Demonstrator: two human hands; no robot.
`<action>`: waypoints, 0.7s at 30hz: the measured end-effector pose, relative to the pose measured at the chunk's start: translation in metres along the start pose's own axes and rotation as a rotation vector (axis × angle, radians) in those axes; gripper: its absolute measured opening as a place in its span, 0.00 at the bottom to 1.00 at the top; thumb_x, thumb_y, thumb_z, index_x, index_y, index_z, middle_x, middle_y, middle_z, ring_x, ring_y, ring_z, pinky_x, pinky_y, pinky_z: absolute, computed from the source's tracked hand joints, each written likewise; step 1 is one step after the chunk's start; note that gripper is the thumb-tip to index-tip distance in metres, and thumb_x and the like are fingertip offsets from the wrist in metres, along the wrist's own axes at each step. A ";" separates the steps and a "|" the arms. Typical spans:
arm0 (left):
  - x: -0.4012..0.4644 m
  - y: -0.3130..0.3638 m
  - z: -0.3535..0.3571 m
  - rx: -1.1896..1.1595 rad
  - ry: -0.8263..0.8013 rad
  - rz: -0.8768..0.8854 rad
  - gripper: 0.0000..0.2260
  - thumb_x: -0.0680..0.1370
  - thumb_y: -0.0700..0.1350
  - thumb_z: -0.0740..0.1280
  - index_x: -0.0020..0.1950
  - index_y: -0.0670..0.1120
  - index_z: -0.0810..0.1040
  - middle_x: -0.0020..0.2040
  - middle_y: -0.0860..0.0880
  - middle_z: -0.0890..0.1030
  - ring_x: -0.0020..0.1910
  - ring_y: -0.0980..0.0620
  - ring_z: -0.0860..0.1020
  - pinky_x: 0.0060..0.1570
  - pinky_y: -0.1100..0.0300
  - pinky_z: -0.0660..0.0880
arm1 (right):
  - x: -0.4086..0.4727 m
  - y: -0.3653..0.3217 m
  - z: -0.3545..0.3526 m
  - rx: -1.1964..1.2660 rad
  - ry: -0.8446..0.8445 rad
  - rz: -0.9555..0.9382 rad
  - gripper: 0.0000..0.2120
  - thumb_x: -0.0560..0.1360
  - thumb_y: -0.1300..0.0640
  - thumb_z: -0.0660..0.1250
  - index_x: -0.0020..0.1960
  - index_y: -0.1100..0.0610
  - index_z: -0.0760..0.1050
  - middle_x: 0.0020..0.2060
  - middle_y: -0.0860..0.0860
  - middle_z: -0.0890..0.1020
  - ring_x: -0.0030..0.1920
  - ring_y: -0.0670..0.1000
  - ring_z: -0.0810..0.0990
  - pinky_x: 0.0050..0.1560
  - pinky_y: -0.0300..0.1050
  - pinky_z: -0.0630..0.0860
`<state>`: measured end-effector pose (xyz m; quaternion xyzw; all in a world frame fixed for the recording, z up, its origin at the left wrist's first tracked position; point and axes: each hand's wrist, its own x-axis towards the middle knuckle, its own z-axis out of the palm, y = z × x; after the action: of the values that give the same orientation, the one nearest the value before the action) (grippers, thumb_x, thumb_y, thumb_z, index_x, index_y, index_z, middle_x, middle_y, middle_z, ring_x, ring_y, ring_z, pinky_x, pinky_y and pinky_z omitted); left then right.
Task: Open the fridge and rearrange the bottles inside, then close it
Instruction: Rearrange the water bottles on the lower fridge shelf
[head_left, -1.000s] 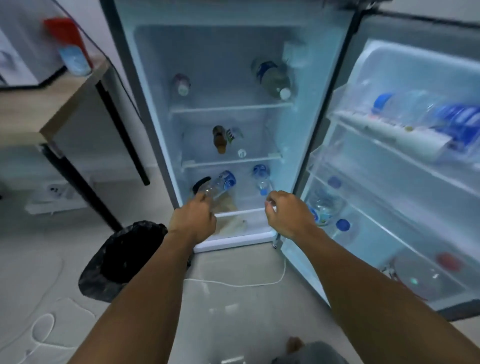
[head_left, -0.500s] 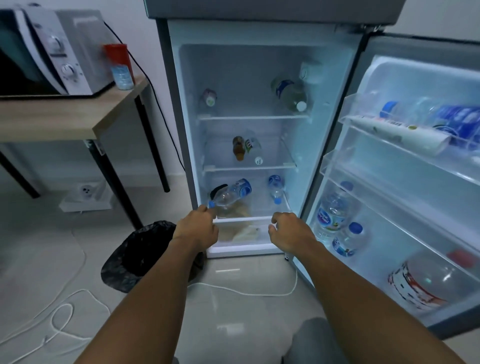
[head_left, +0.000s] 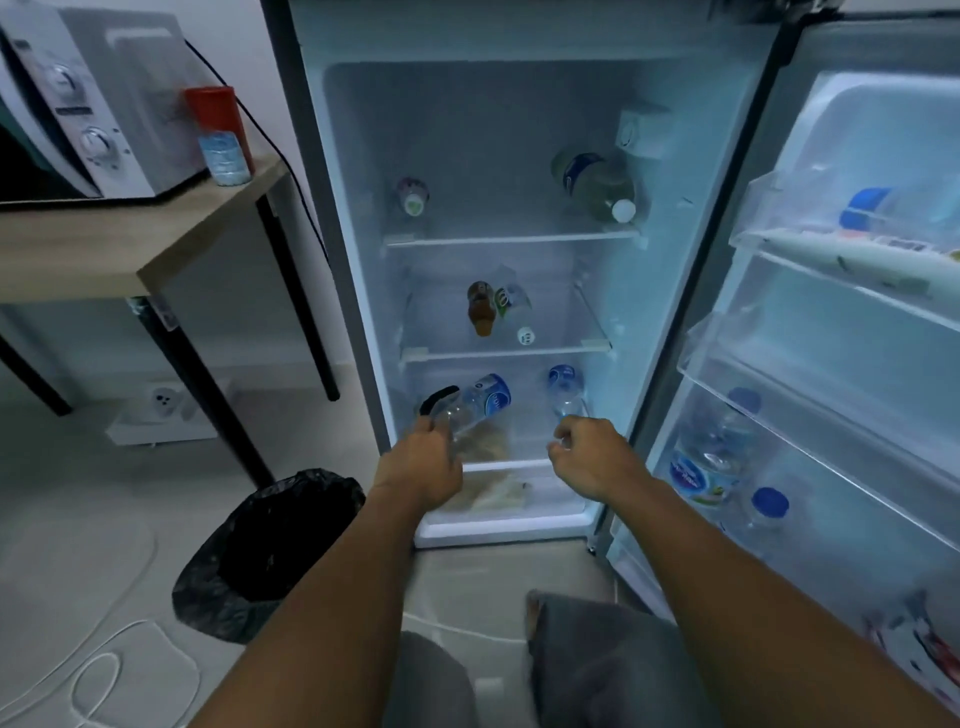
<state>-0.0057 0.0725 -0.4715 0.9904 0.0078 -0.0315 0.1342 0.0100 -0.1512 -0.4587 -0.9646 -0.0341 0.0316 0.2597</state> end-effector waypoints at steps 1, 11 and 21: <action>0.008 -0.002 0.011 -0.010 0.001 -0.006 0.19 0.77 0.48 0.61 0.68 0.45 0.69 0.64 0.44 0.71 0.61 0.41 0.74 0.55 0.44 0.76 | 0.012 0.002 0.006 0.022 0.004 -0.014 0.16 0.77 0.50 0.63 0.60 0.56 0.78 0.57 0.57 0.81 0.55 0.58 0.80 0.56 0.50 0.78; 0.132 -0.043 0.081 -0.142 0.051 -0.037 0.19 0.77 0.46 0.63 0.67 0.44 0.70 0.64 0.44 0.70 0.62 0.41 0.73 0.57 0.48 0.73 | 0.122 0.038 0.109 0.146 -0.053 -0.008 0.15 0.77 0.53 0.65 0.61 0.58 0.77 0.60 0.56 0.79 0.58 0.56 0.78 0.57 0.44 0.74; 0.230 -0.077 0.137 -0.382 0.174 -0.032 0.14 0.79 0.43 0.63 0.64 0.44 0.75 0.63 0.41 0.73 0.61 0.41 0.75 0.65 0.50 0.71 | 0.212 0.036 0.177 0.055 -0.220 -0.045 0.21 0.78 0.50 0.64 0.68 0.55 0.70 0.61 0.55 0.75 0.60 0.56 0.76 0.62 0.49 0.75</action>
<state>0.2138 0.1119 -0.6385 0.9457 0.0410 0.0539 0.3180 0.2089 -0.0762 -0.6392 -0.9468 -0.0832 0.1324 0.2813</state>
